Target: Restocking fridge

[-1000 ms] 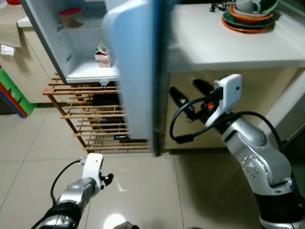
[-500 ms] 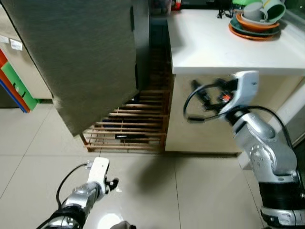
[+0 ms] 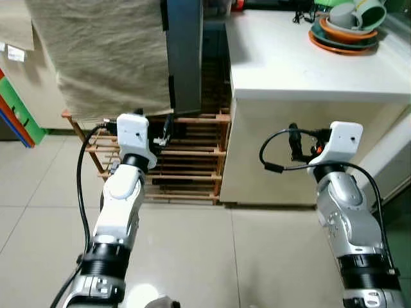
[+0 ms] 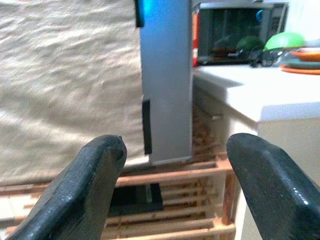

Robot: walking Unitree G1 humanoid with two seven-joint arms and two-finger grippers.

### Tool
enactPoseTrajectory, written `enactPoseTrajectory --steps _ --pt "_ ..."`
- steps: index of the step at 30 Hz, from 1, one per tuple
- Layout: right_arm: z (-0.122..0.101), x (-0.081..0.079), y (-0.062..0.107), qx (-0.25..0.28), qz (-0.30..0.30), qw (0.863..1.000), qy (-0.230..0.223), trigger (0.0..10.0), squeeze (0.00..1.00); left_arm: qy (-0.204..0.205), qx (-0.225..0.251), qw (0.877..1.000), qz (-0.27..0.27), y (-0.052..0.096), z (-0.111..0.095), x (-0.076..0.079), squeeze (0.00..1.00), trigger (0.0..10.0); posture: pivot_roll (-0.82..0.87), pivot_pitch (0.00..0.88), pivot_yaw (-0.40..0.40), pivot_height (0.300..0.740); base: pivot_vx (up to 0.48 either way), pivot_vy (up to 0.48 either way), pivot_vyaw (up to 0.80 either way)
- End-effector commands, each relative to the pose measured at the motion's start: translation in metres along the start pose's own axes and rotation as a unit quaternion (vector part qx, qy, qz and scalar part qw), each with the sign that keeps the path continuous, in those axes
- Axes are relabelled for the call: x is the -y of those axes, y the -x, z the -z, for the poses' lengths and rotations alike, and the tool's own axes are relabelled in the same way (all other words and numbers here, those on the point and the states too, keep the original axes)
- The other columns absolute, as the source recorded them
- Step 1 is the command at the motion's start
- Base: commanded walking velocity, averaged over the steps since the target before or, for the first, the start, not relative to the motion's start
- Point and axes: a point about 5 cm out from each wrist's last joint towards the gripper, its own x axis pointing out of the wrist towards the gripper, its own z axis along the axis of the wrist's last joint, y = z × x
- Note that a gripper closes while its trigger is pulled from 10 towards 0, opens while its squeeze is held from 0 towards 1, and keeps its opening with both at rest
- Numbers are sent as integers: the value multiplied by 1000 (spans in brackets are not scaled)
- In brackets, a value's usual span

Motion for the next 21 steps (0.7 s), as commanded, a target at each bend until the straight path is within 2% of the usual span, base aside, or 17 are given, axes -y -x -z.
enactPoseTrajectory --steps 1,4,6,13,16,19,21 --pt "-8 -2 -3 21 -7 1000 2 10000 0 -1 4 1000 3 -3 -5 3 0 10000 -95 0 -2 740 0 0 0" --pt "-9 -5 -3 27 -14 999 7 10000 0 3 4 1000 9 -4 -8 6 0 10000 -99 0 -2 740 0 0 0" --pt "-1 -3 0 28 -7 1000 4 10000 0 5 2 999 34 -8 -15 13 0 10000 -111 0 1 740 0 442 -747" --pt "1 -2 1 32 2 999 5 10000 0 17 -5 999 39 -10 -14 15 0 10000 -113 0 5 740 0 447 -741" --pt "5 -1 3 35 15 999 5 10000 0 15 -22 999 45 -11 -10 19 0 10000 -114 0 10 740 0 0 -740" --pt "7 2 4 38 29 999 9 10000 0 0 -50 998 36 -12 -2 17 0 10000 -114 0 11 740 0 0 -744" --pt "7 5 5 42 42 998 15 10000 0 -36 -75 996 26 -13 5 14 0 10000 -114 0 11 740 0 0 -744"
